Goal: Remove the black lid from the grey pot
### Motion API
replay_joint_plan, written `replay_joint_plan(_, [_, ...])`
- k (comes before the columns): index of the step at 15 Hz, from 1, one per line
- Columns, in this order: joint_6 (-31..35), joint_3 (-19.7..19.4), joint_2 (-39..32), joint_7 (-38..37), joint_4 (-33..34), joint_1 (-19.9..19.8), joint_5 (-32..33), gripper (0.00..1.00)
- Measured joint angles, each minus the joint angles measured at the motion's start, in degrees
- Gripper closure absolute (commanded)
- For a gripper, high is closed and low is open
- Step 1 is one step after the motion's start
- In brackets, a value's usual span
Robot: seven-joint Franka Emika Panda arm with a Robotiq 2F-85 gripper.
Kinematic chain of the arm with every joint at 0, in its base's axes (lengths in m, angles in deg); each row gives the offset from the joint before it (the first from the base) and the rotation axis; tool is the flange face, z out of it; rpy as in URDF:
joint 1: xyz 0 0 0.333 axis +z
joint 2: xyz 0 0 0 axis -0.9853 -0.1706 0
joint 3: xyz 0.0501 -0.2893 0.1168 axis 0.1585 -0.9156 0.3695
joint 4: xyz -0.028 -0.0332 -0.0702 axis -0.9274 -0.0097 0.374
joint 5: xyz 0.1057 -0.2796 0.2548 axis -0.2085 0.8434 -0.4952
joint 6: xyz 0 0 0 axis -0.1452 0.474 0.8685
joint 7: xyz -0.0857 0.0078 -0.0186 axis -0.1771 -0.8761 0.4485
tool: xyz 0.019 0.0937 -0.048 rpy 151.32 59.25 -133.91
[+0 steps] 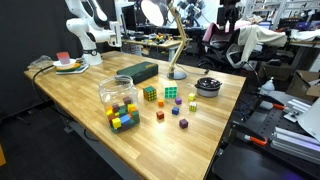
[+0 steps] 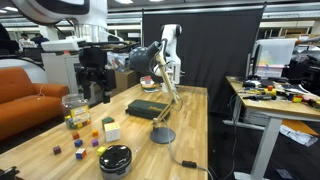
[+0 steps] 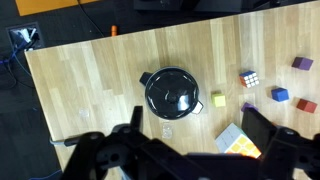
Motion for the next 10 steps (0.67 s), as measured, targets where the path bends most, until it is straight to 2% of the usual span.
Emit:
replay_joint_plan(3, [0.7,0.0,-2.3,0.4,1.3,0.0,0.0,0.0])
replay_joint_plan(10, [0.7,0.0,-2.3,0.5,1.5,0.0,0.0,0.0])
